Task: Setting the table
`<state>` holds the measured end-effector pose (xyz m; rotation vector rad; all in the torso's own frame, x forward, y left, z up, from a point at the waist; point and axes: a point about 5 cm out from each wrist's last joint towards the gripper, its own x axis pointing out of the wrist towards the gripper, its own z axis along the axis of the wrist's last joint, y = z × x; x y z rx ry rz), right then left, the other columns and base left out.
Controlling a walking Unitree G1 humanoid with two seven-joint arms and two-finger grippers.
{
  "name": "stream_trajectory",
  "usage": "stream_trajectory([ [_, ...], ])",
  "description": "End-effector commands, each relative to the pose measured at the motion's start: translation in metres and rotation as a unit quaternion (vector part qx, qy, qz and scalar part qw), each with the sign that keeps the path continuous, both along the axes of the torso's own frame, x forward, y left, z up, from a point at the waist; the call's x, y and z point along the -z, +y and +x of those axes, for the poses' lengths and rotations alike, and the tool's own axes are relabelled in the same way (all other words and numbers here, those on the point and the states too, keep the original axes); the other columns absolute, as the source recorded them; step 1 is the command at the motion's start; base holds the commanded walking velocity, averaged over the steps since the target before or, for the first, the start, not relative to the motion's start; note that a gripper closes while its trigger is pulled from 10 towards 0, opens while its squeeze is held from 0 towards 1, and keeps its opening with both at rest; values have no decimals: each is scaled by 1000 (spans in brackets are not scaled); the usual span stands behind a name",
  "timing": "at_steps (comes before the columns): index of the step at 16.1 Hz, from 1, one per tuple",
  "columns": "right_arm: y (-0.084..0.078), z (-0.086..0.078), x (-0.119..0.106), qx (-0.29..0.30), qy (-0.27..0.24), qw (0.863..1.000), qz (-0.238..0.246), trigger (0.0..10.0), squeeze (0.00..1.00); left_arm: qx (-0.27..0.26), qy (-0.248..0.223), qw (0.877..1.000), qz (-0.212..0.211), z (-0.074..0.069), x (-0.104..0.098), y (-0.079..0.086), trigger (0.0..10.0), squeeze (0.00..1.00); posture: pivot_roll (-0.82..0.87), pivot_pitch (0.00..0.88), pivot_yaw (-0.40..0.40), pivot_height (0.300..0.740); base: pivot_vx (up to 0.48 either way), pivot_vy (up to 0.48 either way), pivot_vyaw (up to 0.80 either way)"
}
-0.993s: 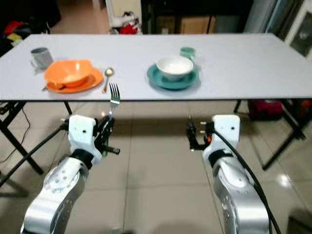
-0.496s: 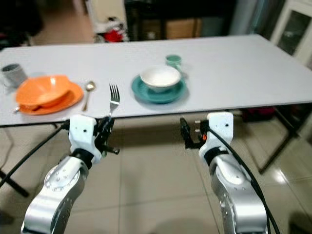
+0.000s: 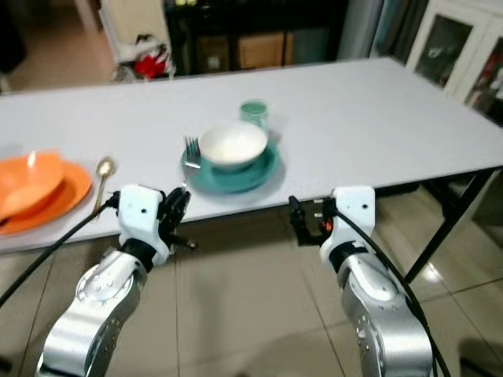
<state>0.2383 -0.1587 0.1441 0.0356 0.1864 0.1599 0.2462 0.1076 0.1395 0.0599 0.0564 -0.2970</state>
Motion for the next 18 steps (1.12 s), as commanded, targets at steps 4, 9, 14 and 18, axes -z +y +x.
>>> stream_trajectory([
  [4, 7, -3, -6, -15, -10, 1000, 11, 10000, 0, 0, -4, 1000, 8, 2, -2, 4, 10000, 0, -54, 0, 40, 740, 411, 0, -800],
  [9, 10, -2, -7, -69, -10, 997, 15, 10000, 0, 12, -17, 998, 61, 22, -9, 11, 10000, 0, -48, 0, 36, 740, 271, 0, -160],
  [14, 15, -12, -16, -215, 4, 976, -25, 10000, 0, 21, -11, 983, 182, 50, -39, 52, 10000, 0, -41, 0, 51, 740, 0, 0, 0],
  [18, 15, -10, -21, -269, 6, 962, -39, 10000, 0, 121, 40, 971, 203, 70, -59, 55, 10000, 0, -23, 0, 55, 740, 0, 0, 0],
])
